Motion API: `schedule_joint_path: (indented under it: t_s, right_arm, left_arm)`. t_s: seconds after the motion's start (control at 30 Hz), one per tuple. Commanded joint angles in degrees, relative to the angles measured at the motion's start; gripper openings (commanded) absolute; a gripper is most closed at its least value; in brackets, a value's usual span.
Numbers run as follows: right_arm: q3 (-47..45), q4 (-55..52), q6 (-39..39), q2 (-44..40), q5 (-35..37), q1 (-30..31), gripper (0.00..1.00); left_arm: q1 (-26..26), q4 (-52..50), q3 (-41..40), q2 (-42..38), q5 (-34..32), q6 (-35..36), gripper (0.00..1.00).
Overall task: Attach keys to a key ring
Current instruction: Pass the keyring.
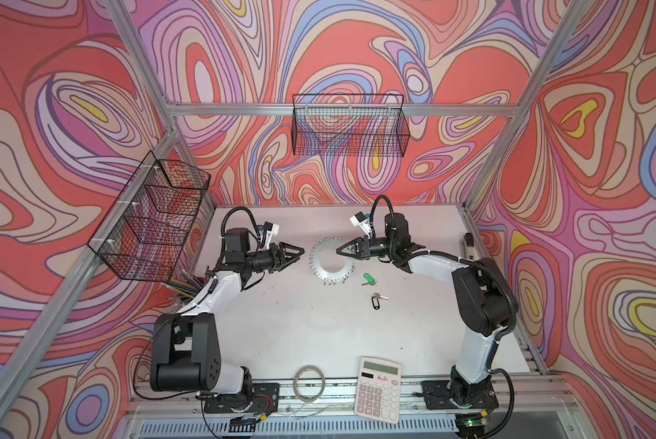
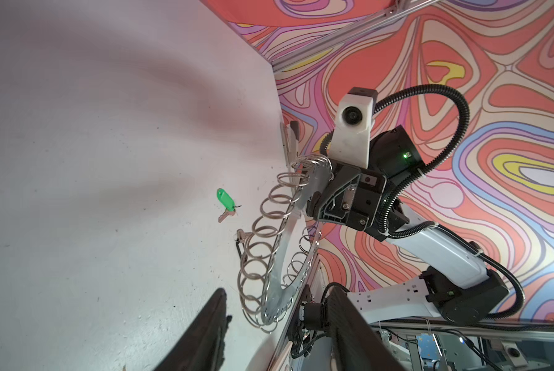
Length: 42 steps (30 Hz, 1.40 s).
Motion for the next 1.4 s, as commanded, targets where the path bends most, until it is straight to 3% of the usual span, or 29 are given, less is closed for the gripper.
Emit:
schedule_joint_path:
  t_s: [0.0,0.27,0.4,0.47,0.6,0.73,0.83,0.97,1.03,1.13,1.17,1.37]
  right_arm:
    - [3.3,-0.5,-0.7,-2.2,-3.1,0.0,0.0]
    - [3.6,8.4,7.0,-2.6,-1.3,0.3,0.0]
    - [2.0,15.5,11.2,-3.0,-0.4,0.5,0.0]
    - [0.6,22.4,16.5,-2.7,-0.2,0.7,0.0]
    - [-1.3,37.9,27.3,-0.5,-0.1,0.9,0.0]
    - [-1.2,59.8,44.4,3.7,-0.7,0.9,0.0]
    - [-0.5,65.6,49.0,5.5,-1.1,0.9,0.0]
    - [-0.6,55.7,41.1,4.2,-2.0,0.9,0.0]
    - [-0.5,39.6,27.8,1.4,-1.7,0.9,0.0]
    - [4.8,0.4,-2.7,-3.5,2.3,0.9,0.0]
    - [6.5,-7.1,-8.1,-4.0,2.7,0.9,0.0]
    - [6.2,-4.9,-5.3,-5.2,1.2,0.5,0.0]
  left_arm:
    - [-0.8,2.0,-1.6,-3.0,3.9,-1.6,0.55]
    - [-6.8,2.3,-1.4,-6.6,2.9,-2.7,0.53]
    - [-7.8,4.5,-1.6,-6.5,2.1,-5.4,0.42]
    - [-7.9,8.6,-2.4,-6.4,2.0,-8.9,0.31]
    - [-8.0,14.5,-2.7,-5.9,1.5,-13.4,0.25]
    - [-8.0,9.8,-1.4,-4.7,1.2,-10.2,0.26]
    - [-8.0,6.0,-0.5,-4.5,0.0,-7.8,0.29]
    - [-7.9,4.3,0.1,-4.8,-0.7,-6.6,0.32]
    - [-7.3,0.3,0.6,-5.6,-1.6,-3.8,0.38]
    - [-6.1,-1.1,0.3,-6.7,-2.2,-3.1,0.42]
    - [-5.9,-0.2,0.3,-6.7,-2.0,-3.7,0.43]
    - [-5.3,3.3,0.8,-5.5,-1.0,-5.5,0.47]
